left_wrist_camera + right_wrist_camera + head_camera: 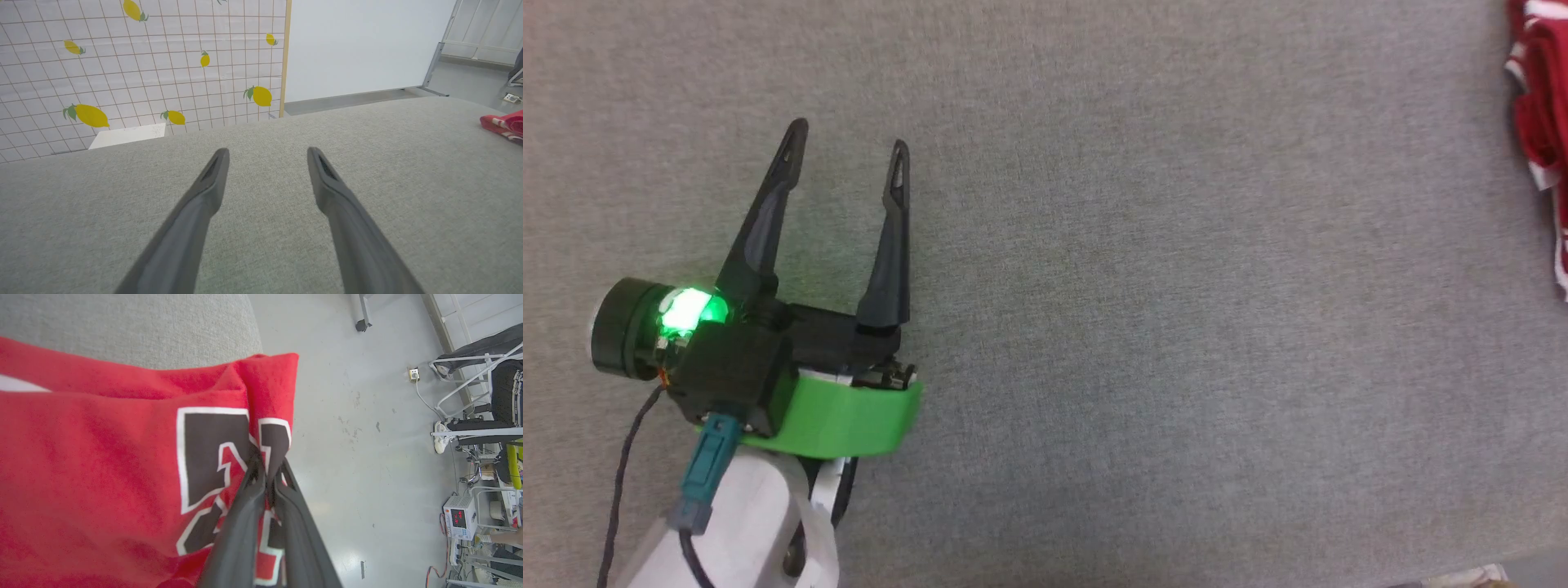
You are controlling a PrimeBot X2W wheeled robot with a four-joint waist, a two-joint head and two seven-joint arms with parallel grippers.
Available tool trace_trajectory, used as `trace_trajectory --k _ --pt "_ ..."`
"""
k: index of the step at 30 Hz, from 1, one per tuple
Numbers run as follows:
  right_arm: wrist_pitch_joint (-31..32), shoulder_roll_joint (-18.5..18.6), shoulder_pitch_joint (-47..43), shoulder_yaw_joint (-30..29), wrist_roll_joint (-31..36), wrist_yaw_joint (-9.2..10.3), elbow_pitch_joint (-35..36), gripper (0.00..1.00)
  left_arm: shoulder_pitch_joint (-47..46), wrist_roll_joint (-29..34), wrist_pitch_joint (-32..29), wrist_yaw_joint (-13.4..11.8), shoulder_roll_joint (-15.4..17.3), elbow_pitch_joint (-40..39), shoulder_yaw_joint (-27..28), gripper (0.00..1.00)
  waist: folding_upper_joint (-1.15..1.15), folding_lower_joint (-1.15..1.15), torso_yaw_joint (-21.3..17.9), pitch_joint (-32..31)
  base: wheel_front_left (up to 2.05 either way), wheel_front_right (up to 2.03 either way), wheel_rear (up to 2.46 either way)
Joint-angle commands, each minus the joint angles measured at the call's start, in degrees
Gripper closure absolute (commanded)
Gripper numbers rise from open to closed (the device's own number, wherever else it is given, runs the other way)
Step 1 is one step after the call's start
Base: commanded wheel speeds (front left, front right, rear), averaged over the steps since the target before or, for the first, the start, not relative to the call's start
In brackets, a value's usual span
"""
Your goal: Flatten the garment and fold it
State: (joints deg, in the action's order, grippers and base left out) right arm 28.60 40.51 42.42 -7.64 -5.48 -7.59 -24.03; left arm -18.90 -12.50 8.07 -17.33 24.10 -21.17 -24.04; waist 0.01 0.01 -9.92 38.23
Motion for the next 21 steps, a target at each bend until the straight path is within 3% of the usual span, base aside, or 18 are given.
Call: trace_trajectory --k 1,5,6,7,8,21 --pt "-0.7 -0.5 1.0 -0.2 0.8 0.10 -0.9 1.00 -1.3 0.7 0.7 -0.8 0.2 -0.4 0.7 0.00 -0.01 -0.01 -0.1 1.6 0.00 0.00 0.00" --pt "-1.3 -1.0 1.2 -1.6 2.2 0.10 -3.4 0.98 -1.4 2.0 1.2 -2.2 0.4 -0.1 1.5 0.00 -0.01 -0.01 0.5 1.3 0.00 0.00 0.00" --pt "-1.5 -1.0 1.2 -1.9 2.6 0.10 -3.8 0.75 -1.4 2.0 1.2 -2.4 0.3 0.1 1.5 0.00 -0.01 -0.01 0.7 1.0 0.00 0.00 0.00" --pt "-1.8 -1.1 1.1 -2.3 3.1 0.10 -4.2 0.41 -1.3 2.3 1.4 -2.7 0.4 0.5 1.6 0.00 -0.01 -0.01 0.9 0.6 0.00 0.00 0.00" --pt "-2.1 -1.2 1.1 -2.7 3.6 0.10 -4.5 0.00 -1.2 2.3 1.5 -2.9 0.3 0.7 1.6 0.00 -0.01 -0.01 1.0 0.2 0.00 0.00 0.00" --pt "-5.8 -6.2 -2.5 -1.6 4.9 0.10 -1.2 0.00 4.9 -2.4 4.8 -3.6 -1.4 6.3 2.6 0.00 -0.01 -0.01 2.4 -11.8 0.00 0.00 0.00"
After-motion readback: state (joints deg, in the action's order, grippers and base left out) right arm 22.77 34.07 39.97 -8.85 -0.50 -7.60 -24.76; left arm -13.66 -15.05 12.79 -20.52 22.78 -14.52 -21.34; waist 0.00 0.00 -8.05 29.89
